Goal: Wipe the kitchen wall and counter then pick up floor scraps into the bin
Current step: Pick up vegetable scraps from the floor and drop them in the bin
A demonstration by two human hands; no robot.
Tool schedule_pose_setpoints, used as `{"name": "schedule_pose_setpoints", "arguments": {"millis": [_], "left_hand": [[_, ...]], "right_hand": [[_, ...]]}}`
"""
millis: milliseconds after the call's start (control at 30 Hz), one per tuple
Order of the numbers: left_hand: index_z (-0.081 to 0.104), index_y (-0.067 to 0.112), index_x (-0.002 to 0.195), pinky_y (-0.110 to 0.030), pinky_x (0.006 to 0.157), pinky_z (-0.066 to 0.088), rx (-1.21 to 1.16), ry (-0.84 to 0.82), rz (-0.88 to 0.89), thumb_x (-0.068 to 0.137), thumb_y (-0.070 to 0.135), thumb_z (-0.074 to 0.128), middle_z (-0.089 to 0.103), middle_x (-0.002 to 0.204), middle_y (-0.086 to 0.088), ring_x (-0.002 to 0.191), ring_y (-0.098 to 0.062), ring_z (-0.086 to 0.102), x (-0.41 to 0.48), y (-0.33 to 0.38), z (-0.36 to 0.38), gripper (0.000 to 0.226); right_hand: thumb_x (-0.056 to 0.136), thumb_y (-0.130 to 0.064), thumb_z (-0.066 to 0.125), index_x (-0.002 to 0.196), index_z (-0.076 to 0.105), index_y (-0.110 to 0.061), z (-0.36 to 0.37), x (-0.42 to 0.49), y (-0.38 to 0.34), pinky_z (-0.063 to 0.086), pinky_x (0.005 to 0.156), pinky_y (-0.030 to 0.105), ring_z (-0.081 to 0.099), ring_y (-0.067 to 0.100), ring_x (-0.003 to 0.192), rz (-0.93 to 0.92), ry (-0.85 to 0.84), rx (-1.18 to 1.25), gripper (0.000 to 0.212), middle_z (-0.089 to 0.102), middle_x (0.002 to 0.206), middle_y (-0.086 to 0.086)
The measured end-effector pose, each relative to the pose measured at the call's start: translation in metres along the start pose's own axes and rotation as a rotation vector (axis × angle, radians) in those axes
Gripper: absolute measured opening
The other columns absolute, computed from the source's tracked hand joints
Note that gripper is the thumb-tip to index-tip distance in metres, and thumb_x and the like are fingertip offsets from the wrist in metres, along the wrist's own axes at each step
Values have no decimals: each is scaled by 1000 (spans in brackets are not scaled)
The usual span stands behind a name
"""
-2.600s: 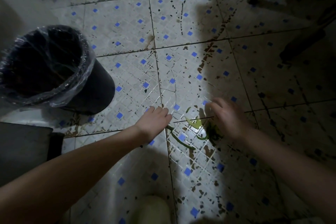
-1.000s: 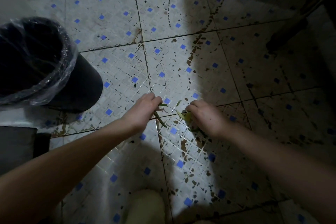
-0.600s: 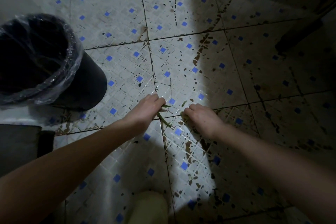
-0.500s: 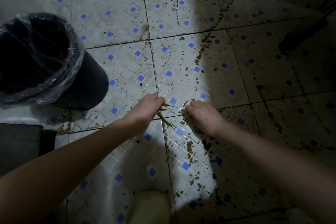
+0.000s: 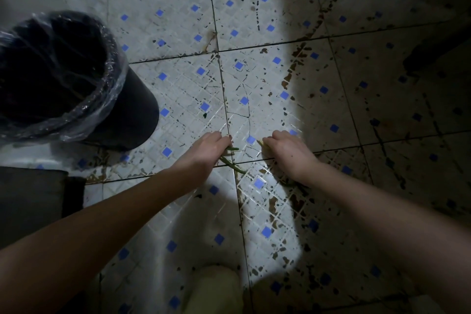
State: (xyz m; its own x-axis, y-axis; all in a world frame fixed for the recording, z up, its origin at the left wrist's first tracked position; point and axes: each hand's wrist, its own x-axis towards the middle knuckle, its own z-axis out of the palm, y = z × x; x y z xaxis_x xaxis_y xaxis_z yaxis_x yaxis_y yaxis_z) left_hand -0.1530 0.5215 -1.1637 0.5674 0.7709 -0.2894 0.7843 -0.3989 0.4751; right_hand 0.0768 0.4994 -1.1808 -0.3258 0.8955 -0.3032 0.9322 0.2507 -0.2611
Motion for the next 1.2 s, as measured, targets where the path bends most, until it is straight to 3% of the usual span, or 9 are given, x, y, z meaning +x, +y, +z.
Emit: {"name": "schedule_pose_setpoints", "arguments": {"millis": [100,300,500,700,800,933,1133,1200], "left_hand": [[52,22,109,-16,70,37,21,13,-5,84,25,31,45,95,5,85,-8,37,0,-2,1,33],[52,20,112,-24,72,39,24,22,11,94,12,42,47,96,3,88,-11,41,-2,2,-2,22],[51,19,117,-28,81,45,42,18,-7,90,2,52,50,106,-1,94,-12,42,0,7,-4,32],[51,19,117,-24,82,41,52,20,12,86,-3,55,51,108,0,96,-12,43,4,16,2,38],[51,19,114,-24,78,34,66,13,44,85,-5,53,51,108,-3,99,-18,44,11,24,5,38],[49,18,117,-27,81,37,110,-9,78,80,-9,57,50,110,-3,102,-18,43,18,37,8,48],[49,15,115,-25,75,31,107,-46,90,68,-15,52,48,110,-5,101,-20,41,22,53,7,56],[49,15,114,-26,74,29,102,-58,93,66,-15,51,49,110,-6,100,-21,41,23,54,7,57]], "right_hand": [[88,3,48,102,59,-9,-1,0,2,33,72,28,47,22,91,21,2,18,21,55,100,7],[87,4,46,104,55,-10,-5,0,0,32,74,27,45,22,93,14,-20,26,23,53,104,7],[88,4,48,108,57,-10,-13,-7,10,43,86,31,49,21,99,95,24,45,26,53,108,6],[78,14,51,102,60,-7,-21,-23,29,50,84,37,53,24,96,230,135,99,33,56,106,9],[77,14,51,98,61,-5,-18,-38,36,47,79,37,53,28,93,204,128,96,30,56,102,12],[80,6,53,93,59,-8,-10,-65,37,39,67,30,53,25,85,167,67,98,20,55,97,9],[82,-1,54,84,51,-17,12,-79,33,41,66,34,48,21,80,67,22,146,16,51,91,5],[86,-4,52,86,53,-20,19,-78,31,37,65,29,47,16,79,40,46,196,16,50,89,0]]}}
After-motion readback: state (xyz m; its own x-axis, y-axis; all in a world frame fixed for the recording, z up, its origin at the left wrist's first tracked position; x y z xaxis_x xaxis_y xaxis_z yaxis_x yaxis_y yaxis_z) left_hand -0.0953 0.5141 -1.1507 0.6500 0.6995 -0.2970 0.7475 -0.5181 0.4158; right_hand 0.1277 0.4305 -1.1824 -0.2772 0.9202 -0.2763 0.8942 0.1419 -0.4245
